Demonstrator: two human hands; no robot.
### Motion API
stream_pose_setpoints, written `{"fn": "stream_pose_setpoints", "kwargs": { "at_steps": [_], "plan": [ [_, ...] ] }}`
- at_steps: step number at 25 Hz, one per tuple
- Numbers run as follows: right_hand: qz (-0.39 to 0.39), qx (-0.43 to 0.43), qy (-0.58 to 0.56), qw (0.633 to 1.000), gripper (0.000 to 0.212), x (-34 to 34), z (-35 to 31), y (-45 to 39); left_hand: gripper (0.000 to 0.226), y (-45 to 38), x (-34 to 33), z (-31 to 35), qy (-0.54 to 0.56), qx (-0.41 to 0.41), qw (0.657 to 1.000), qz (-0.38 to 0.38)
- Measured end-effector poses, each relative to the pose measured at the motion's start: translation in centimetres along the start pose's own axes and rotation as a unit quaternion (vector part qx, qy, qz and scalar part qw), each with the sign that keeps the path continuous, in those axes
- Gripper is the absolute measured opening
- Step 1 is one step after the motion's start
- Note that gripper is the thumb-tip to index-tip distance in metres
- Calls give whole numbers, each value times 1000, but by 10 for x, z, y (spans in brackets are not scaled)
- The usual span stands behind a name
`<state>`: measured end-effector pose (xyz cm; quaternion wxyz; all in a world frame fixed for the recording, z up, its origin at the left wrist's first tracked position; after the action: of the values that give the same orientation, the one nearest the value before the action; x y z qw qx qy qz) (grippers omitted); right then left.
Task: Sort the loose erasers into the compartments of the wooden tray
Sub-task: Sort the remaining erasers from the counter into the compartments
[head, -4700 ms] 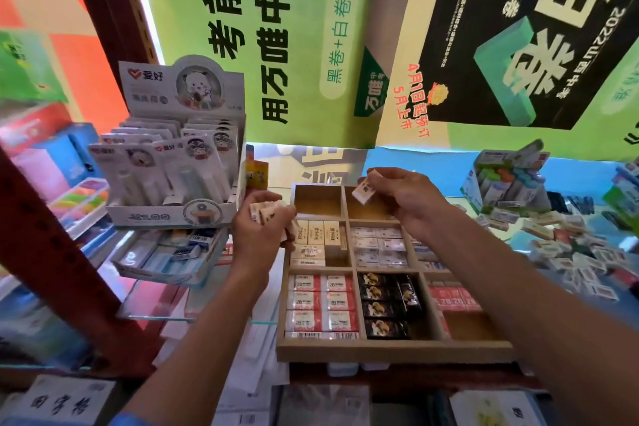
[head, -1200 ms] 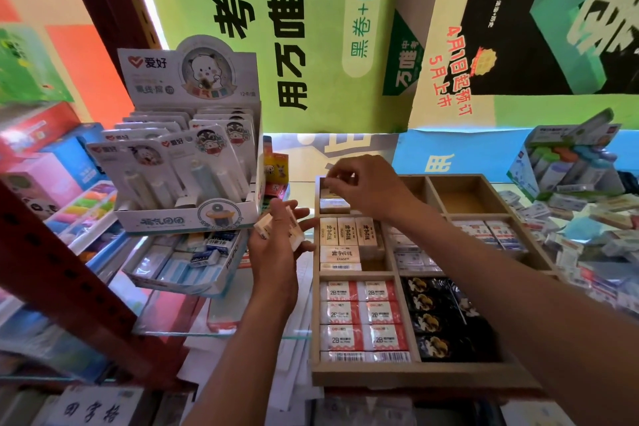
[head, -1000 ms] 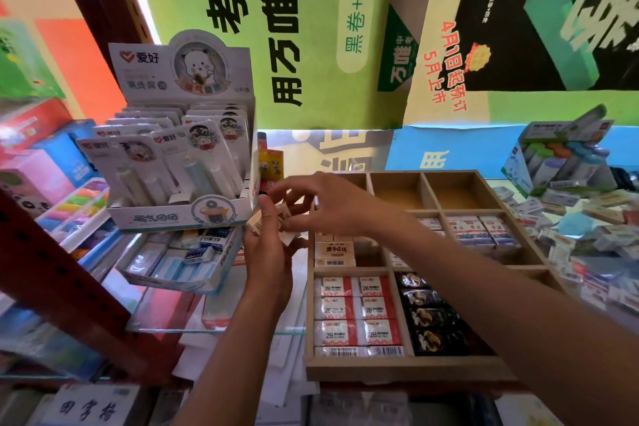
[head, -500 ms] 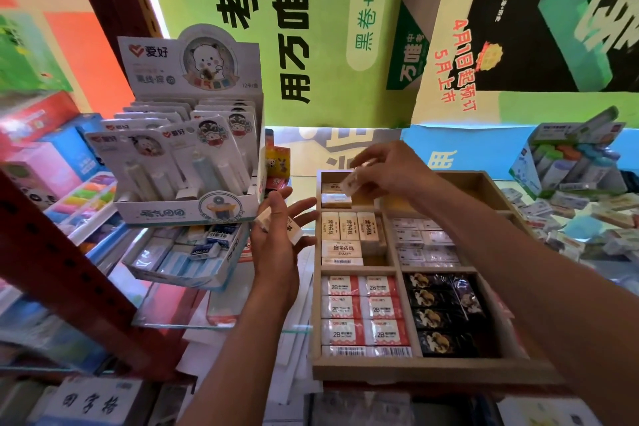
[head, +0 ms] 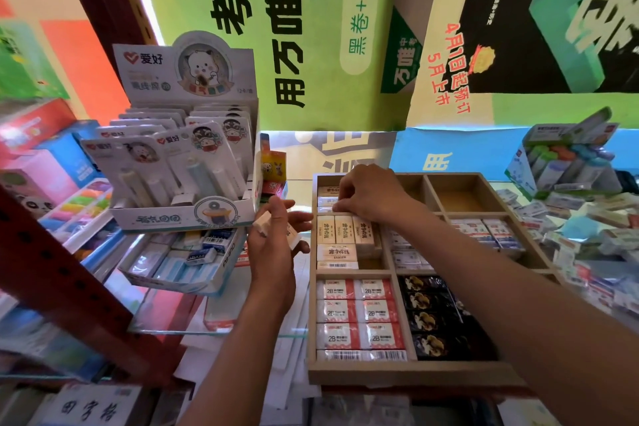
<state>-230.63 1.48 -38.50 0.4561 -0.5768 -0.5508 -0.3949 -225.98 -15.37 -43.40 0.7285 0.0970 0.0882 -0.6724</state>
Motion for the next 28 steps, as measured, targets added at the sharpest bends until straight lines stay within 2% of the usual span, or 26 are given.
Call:
{"fn": "stream_pose_setpoints", "kwargs": {
  "at_steps": [2, 3, 4, 6, 8, 10, 11, 15, 17, 19, 20, 21, 23, 26, 28],
  "plan": [
    [51, 12, -33, 998, 15, 1, -3, 5, 45, 3, -1, 2, -15, -10, 1000, 5],
    [67, 29, -97, 993, 11, 2, -5, 10, 49, 5, -2, 3, -25, -16, 1000, 3],
    [58, 57, -187, 979, 9, 5, -9, 14, 52, 7, -3, 4, -37, -17, 999, 0],
    [-36, 126, -308, 942, 20, 8, -28, 25, 49, 9, -4, 5, -44, 5, 999, 7],
    [-93, 186, -280, 937, 34, 2, -44, 29, 34, 12, -6, 8, -43, 22, 999, 8],
    [-82, 219, -235, 943, 38, -3, -51, 28, 31, 14, -7, 10, -43, 16, 999, 12],
    [-76, 218, -236, 944, 37, -3, -51, 27, 37, 16, -8, 12, -48, 10, 999, 17],
    [-85, 181, -285, 938, 25, 6, -52, 35, 48, 14, -8, 13, -43, 22, 998, 30],
    [-102, 142, -370, 913, 22, 13, -46, 39, 59, 11, -6, 10, -21, 42, 998, 30],
    [-21, 19, -488, 873, 19, 21, -21, 29, 64, 7, -4, 5, -9, 44, 999, 20],
    [33, -56, -510, 858, 20, 23, -5, 23, 61, 6, -4, 3, -10, 40, 999, 14],
    [80, -114, -468, 873, 19, 25, 9, 17, 59, 5, -3, 1, -13, 36, 999, 10],
    [119, -165, -317, 926, 14, 18, 28, 4, 58, 3, -4, -1, -21, 30, 999, -1],
    [129, -137, -257, 948, 16, 5, 26, -7, 59, 1, -4, -3, -31, 29, 999, -10],
    [134, -91, -155, 975, 19, -2, 19, -10, 60, 1, -3, -5, -33, 29, 999, -13]
  ]
}}
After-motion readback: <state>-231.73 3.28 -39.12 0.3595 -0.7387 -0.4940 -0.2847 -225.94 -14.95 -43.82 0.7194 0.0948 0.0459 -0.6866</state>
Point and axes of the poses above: each hand's wrist, its own y-axis away from the middle knuckle, its own x-axis out of the back of the hand, z = x × y, the point moved 3 cm from there along -y, towards the middle knuckle, and after that the axes turned 2 degrees about -y, right-handed, at the moved point
